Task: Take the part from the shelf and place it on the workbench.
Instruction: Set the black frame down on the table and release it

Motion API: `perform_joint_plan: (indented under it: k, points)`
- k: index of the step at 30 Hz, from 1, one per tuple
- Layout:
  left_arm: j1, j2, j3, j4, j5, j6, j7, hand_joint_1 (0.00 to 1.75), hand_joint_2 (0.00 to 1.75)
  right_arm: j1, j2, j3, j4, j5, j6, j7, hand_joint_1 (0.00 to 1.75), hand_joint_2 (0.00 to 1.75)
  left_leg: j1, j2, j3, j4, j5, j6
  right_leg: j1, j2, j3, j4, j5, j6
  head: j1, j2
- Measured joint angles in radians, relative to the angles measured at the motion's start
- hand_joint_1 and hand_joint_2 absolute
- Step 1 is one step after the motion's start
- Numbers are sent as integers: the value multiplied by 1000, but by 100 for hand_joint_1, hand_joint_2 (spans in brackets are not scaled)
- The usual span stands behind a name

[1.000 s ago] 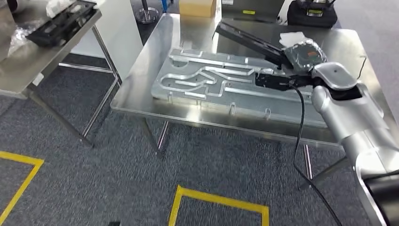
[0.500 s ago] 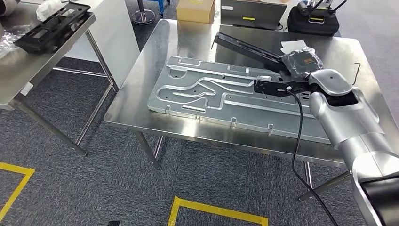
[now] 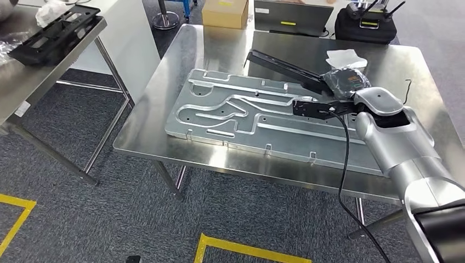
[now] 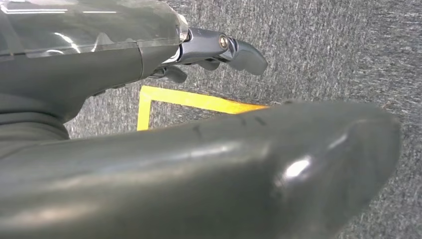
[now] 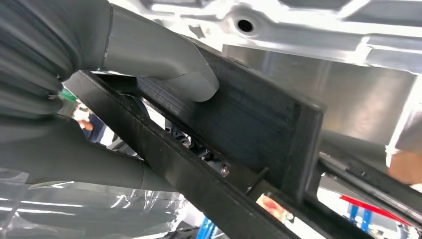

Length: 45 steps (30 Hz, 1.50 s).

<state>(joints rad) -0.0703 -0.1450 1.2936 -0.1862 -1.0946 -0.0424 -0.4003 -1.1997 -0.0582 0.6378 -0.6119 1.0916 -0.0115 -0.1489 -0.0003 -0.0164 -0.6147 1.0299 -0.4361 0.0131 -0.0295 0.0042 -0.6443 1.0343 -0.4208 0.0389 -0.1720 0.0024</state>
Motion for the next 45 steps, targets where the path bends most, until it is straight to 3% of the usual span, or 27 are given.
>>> perform_joint_plan:
  k: [8,17,35,36,38,39,40,42,45]
  points:
    - [-4,0,0,0,-1,0,1,0,0,10,53,2,31,42,4,-17,175,175,3,2,4,-5,0,-9,5,2,0,0,-3,-5,0,0]
    - [-5,0,0,0,-2,2,11,0,0,50,119,21,64,85,13,-23,175,175,4,3,3,-5,0,-10,3,1,1,0,-3,-5,0,0]
    - [-5,-6,4,0,5,30,25,0,0,76,178,78,137,145,48,-40,175,175,3,3,4,-5,0,-10,1,1,2,0,-2,-5,0,0]
    - [-5,-6,7,0,6,33,27,0,0,77,182,81,143,147,49,-41,131,175,3,3,4,-5,0,-10,1,1,2,0,-2,-5,0,0]
    - [-6,-7,15,0,14,42,31,0,87,78,191,86,155,149,52,-42,44,175,3,3,4,-5,0,-10,1,1,2,0,-2,-5,0,0]
    - [-7,-7,19,0,17,48,31,0,87,79,196,88,161,150,54,-42,0,175,3,3,4,-5,0,-10,1,1,2,0,-2,-5,0,0]
    - [-7,-8,22,0,20,57,31,0,87,79,202,90,166,152,56,-43,0,175,3,3,4,-5,0,-10,1,2,2,0,-2,-5,0,0]
    - [-7,-8,25,0,21,76,27,0,0,79,214,94,175,156,58,-46,0,175,3,3,4,-5,0,-10,1,2,2,0,-2,-5,0,0]
    - [-7,-8,28,0,29,86,17,0,0,79,230,100,186,159,58,-49,0,175,3,3,4,-5,0,-10,1,2,2,0,-2,-5,0,0]
